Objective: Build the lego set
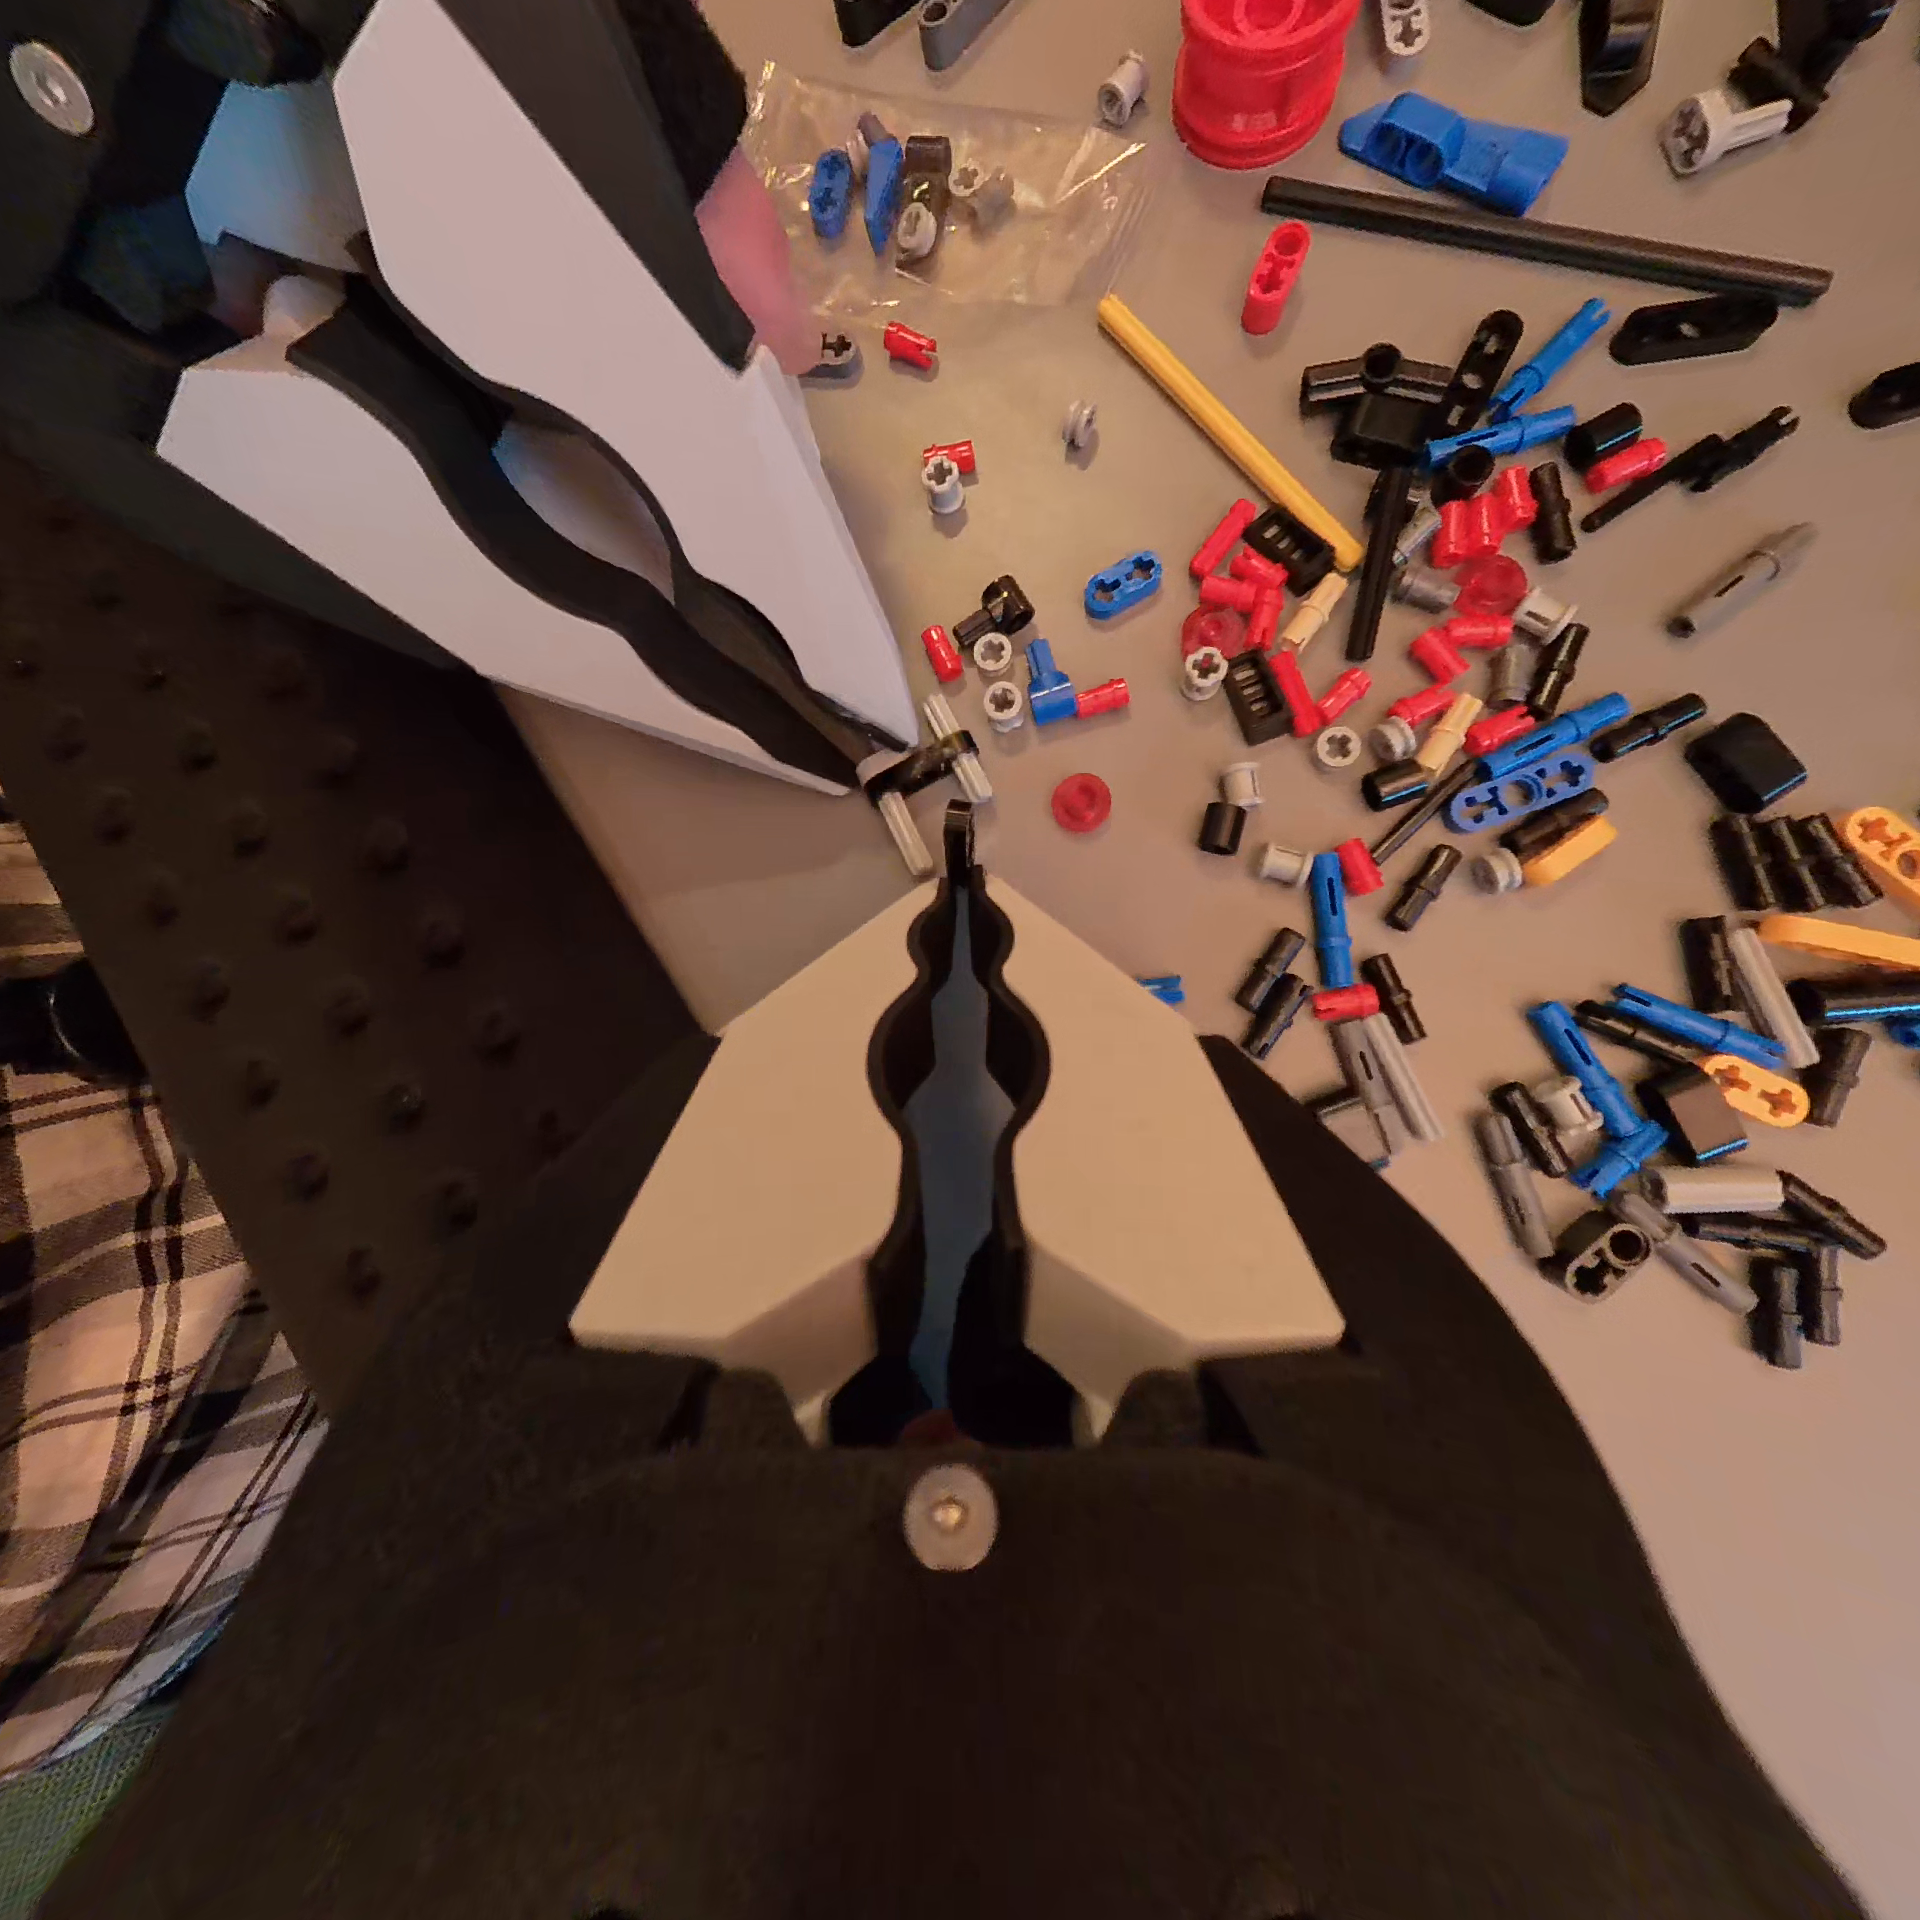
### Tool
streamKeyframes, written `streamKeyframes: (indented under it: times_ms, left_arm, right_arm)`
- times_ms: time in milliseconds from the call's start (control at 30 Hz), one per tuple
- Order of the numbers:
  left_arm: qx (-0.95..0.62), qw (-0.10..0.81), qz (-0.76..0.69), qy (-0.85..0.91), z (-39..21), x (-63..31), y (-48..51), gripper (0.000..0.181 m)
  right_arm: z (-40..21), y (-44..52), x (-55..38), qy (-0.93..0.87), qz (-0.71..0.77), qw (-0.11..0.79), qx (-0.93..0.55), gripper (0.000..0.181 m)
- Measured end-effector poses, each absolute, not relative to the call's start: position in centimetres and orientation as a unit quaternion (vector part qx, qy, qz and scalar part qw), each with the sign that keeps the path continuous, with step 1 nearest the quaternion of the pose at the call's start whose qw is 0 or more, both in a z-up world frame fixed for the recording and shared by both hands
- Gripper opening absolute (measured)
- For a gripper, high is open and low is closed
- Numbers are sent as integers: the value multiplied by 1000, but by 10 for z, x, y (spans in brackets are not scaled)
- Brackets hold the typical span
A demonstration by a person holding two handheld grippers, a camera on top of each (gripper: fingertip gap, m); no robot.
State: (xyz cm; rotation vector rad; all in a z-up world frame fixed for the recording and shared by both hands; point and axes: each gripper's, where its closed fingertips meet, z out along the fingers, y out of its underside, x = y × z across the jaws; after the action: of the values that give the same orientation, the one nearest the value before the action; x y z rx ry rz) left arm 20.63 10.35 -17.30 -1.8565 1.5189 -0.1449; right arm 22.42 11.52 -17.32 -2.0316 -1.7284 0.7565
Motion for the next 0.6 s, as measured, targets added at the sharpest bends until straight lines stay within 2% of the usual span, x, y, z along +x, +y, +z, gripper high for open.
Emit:
streamKeyframes:
  times_ms: [167,367,600]
  left_arm:
    - [-715,372,-56,589,-169,208,104,15]
    - [-709,371,-47,598,-171,210,105,13]
    - [-675,412,-37,610,-151,219,108,15]
  right_arm:
    - [-173,112,225,-617,269,183,-717,1]
    - [-173,109,224,-616,271,184,-717,1]
    - [-172,110,226,-611,271,186,-720,0]
